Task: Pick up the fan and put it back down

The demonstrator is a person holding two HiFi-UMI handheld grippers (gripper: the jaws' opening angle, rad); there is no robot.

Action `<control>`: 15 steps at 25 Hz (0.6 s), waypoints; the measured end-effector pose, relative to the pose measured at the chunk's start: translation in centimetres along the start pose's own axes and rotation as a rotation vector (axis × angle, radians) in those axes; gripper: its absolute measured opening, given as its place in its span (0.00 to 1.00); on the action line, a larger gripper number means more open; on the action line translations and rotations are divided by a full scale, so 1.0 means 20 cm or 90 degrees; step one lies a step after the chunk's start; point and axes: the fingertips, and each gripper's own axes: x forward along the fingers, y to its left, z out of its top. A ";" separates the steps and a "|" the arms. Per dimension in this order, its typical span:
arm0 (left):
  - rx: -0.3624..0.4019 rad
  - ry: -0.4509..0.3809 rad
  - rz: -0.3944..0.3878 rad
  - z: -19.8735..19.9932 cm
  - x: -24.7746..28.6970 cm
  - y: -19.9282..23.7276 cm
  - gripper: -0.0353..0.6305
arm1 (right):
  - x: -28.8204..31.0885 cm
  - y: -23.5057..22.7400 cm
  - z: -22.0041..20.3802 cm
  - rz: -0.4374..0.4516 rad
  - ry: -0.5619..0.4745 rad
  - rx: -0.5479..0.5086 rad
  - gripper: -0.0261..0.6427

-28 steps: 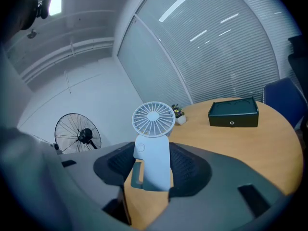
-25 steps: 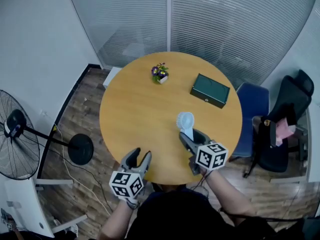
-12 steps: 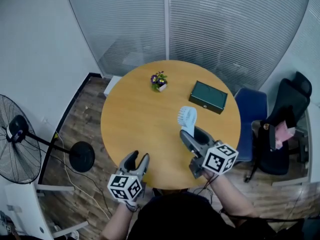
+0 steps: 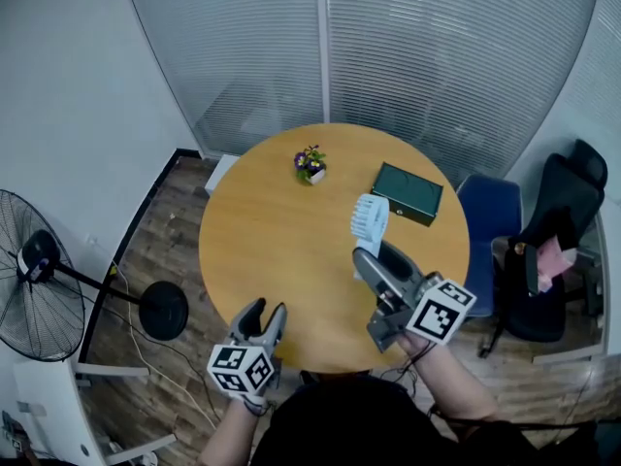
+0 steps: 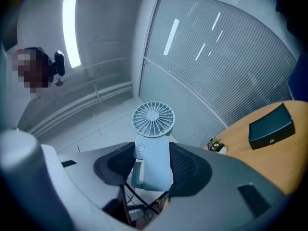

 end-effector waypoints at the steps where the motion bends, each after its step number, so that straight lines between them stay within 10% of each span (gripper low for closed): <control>1: 0.000 0.000 0.002 0.00 0.00 0.00 0.33 | 0.01 0.02 0.02 0.016 -0.007 0.009 0.37; 15: 0.010 -0.026 0.044 0.12 -0.03 0.09 0.33 | 0.02 0.07 0.07 0.077 -0.025 0.028 0.37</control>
